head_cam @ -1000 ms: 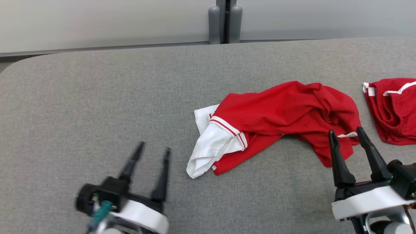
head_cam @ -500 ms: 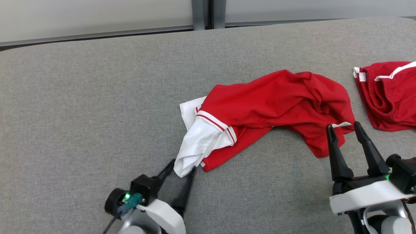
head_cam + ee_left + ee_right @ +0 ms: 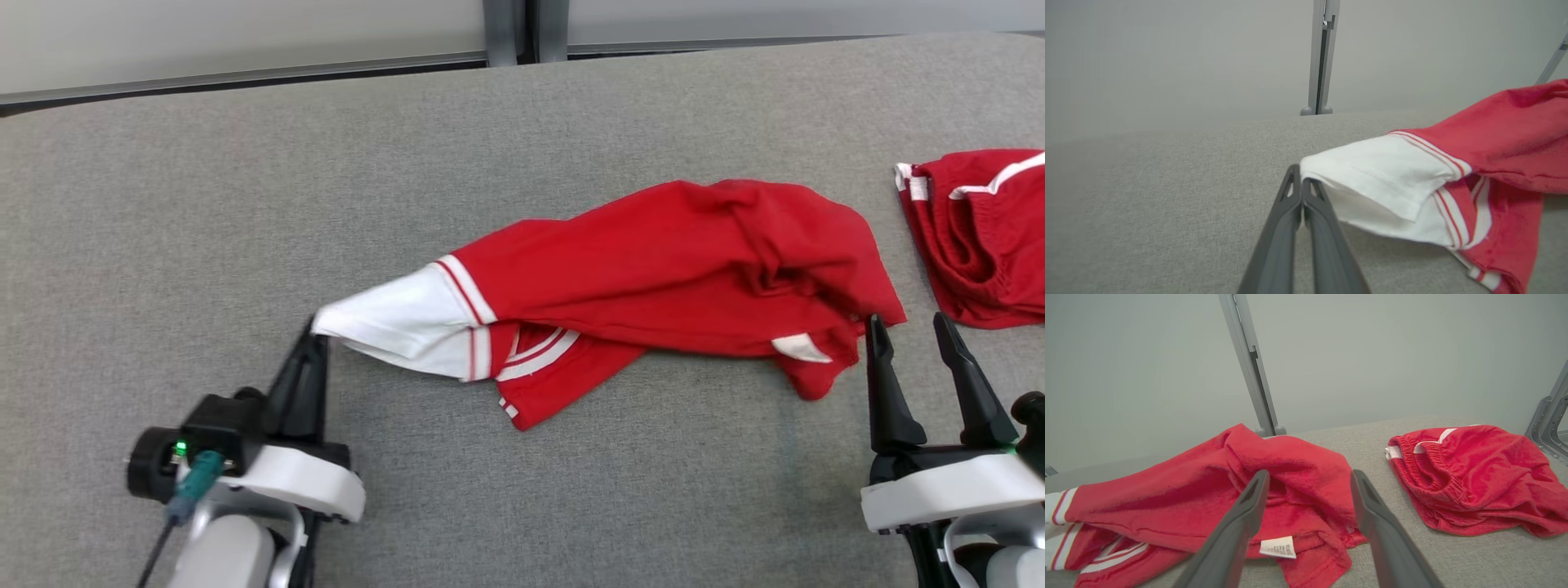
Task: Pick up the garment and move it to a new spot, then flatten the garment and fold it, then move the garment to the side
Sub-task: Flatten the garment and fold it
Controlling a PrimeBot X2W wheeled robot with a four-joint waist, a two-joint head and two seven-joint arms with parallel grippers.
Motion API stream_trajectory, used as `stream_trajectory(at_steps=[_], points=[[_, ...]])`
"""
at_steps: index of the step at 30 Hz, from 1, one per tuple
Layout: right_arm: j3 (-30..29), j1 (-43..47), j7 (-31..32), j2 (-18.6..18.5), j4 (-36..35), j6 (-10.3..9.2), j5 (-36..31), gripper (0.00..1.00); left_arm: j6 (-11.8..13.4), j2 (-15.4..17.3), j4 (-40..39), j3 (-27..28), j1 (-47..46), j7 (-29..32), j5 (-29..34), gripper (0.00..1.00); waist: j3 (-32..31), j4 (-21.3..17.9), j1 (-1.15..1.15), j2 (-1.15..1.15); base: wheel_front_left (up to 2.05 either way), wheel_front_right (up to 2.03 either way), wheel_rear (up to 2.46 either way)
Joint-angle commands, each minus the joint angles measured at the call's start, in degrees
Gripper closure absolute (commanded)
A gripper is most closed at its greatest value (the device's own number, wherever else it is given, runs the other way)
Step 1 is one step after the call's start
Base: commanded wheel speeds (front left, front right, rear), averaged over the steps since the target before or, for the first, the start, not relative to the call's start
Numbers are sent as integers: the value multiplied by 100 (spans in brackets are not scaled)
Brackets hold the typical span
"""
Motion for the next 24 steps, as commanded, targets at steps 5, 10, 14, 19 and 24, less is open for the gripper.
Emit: stream_trajectory(at_steps=[5, 10, 14, 19, 24], points=[[-121, -3, -34, 2, 83, -2, 34, 0, 275, 284, -477, 384, 251, -44, 83, 100, -40, 113, 0, 0, 0, 0, 0], [-268, 4, -41, -1, 110, -2, 26, 0, 431, 472, -746, 612, 669, 6, 6, 100, -60, 194, 0, 0, 0, 0, 0], [-395, -40, -27, 3, 39, -2, -32, 0, 312, 366, -677, 568, 842, 89, -213, 30, -43, 235, 0, 0, 0, 0, 0], [-392, -9, 36, -25, -161, -2, -140, 0, 209, 85, -701, 606, 920, -13, -434, 0, -133, 297, 0, 0, 0, 0, 0], [-304, 97, 147, -39, -362, -2, -219, 0, 203, 18, -1044, 730, 1000, -49, -352, 0, -309, 339, 0, 0, 0, 0, 0]])
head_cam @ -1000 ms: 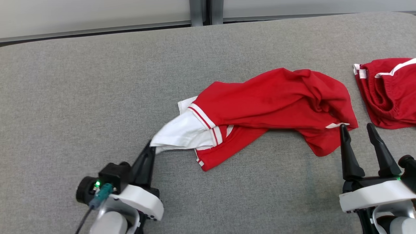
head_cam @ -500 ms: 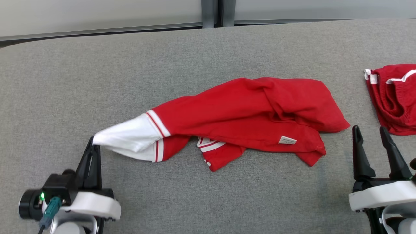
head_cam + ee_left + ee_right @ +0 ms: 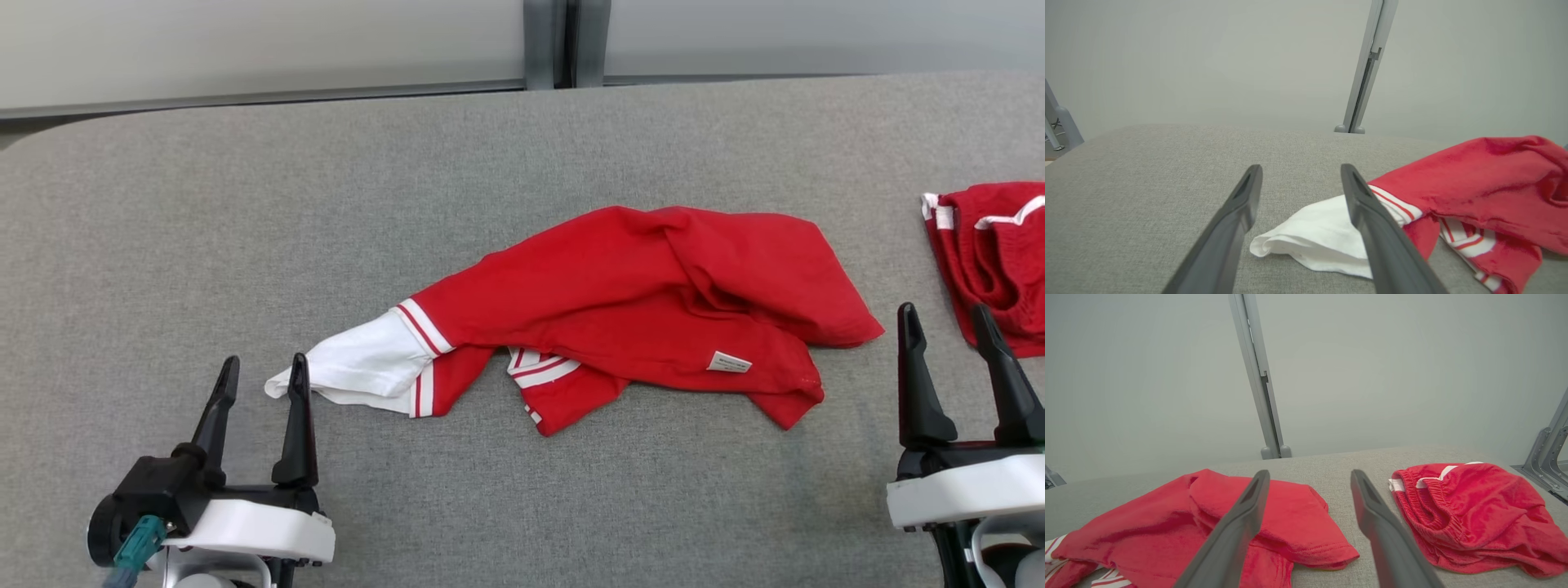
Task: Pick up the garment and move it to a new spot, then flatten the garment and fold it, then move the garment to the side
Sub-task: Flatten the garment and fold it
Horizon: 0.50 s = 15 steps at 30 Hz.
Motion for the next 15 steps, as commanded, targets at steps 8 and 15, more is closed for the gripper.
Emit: stream_trajectory(at_steps=[8, 15], points=[[257, 259, 201, -112, -129, -2, -85, 0, 34, 183, -275, 107, 163, -15, 182, 0, -415, -45, 0, 0, 0, 0, 0], [365, 463, 275, -115, -142, -2, -8, 0, 72, 232, -239, 78, 346, 95, 136, 0, -572, -113, 0, 0, 0, 0, 0]])
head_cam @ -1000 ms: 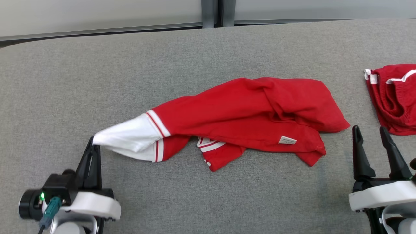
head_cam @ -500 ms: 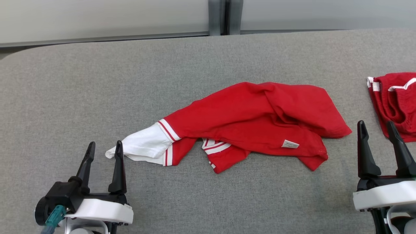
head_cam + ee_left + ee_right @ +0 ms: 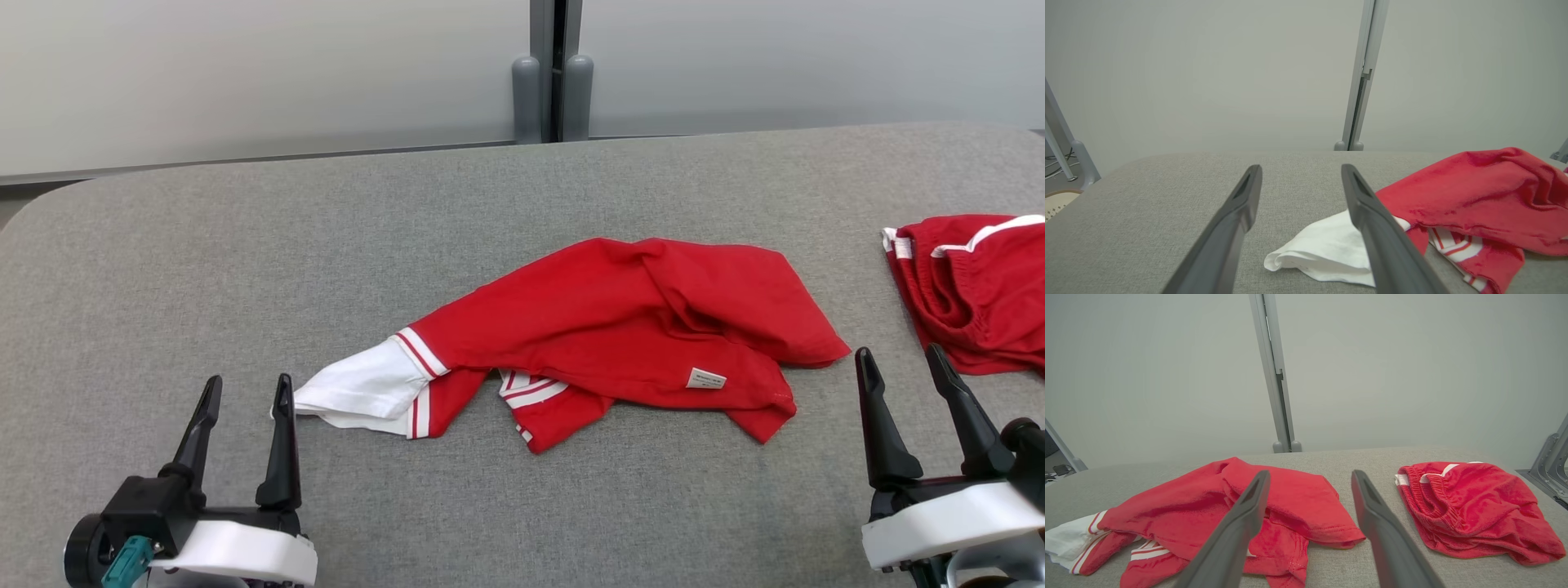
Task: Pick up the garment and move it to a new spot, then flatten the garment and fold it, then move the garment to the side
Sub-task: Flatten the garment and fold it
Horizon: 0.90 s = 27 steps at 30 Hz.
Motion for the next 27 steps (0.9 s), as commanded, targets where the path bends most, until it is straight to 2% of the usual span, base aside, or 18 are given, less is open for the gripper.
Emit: stream_trajectory(at_steps=[1, 14, 19, 27], points=[[9, 55, 8, -20, -29, -2, 39, 0, 35, 24, 0, -3, 68, 33, -22, 0, -13, -17, 0, 0, 0, 0, 0], [19, -41, 19, -35, -29, -2, 43, 0, 1, 69, 164, -80, -74, 88, -55, 0, 34, 18, 0, 0, 0, 0, 0], [69, -136, 11, -46, -20, -2, 78, 0, -175, 77, 721, -214, -150, 375, -197, 0, 128, 3, 0, 0, 0, 0, 0], [83, -276, -18, -42, 3, -2, 96, 0, -427, 21, 1783, -274, -718, 178, -279, 0, 417, -8, 0, 0, 0, 0, 0]])
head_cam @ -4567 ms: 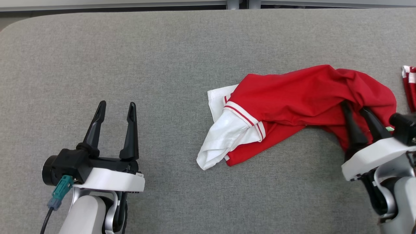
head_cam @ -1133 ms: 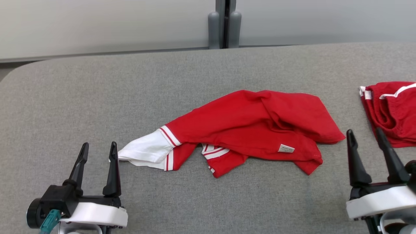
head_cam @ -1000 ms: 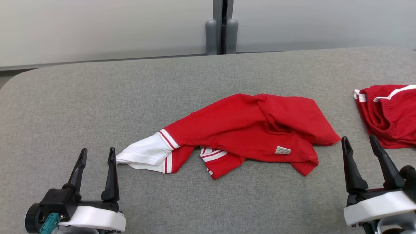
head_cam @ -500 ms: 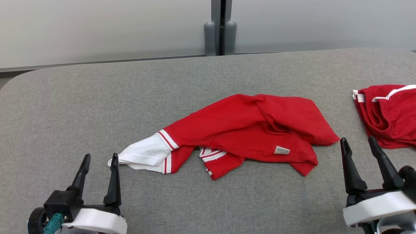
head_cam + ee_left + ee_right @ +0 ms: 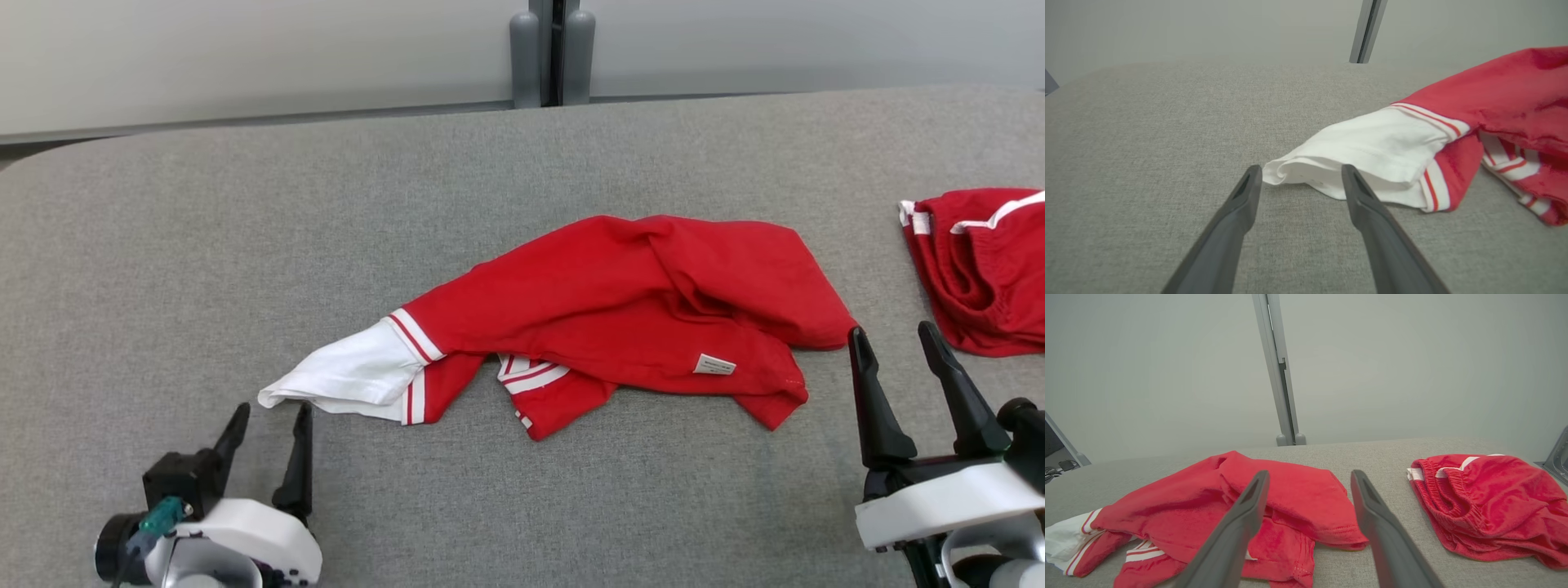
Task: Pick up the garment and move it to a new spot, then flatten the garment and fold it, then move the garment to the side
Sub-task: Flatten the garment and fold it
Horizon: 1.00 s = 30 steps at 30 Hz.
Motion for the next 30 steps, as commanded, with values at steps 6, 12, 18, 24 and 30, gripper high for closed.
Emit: stream_trajectory(at_steps=[6, 12, 18, 24, 30], points=[[-67, -154, -5, -10, -1, -2, 2, 0, -183, 112, 648, -47, -608, -157, 106, 0, 280, -40, 0, 0, 0, 0, 0], [-198, -56, -61, 48, 149, -2, 58, 0, -341, 138, 1088, -49, -953, -265, 174, 100, 440, -69, 0, 0, 0, 0, 0], [-226, 157, 8, 70, 486, -2, 154, 0, -398, 99, 1154, 33, -1008, -300, 227, 100, 499, -64, 0, 0, 0, 0, 0], [63, 92, 18, 35, 882, -2, 292, 0, -437, 24, 945, 125, -986, -299, 308, 100, 616, 3, 0, 0, 0, 0, 0], [397, -283, -126, -23, 1344, -2, 405, 0, -478, -62, 836, 205, -1056, -300, 416, 100, 719, 87, 0, 0, 0, 0, 0]])
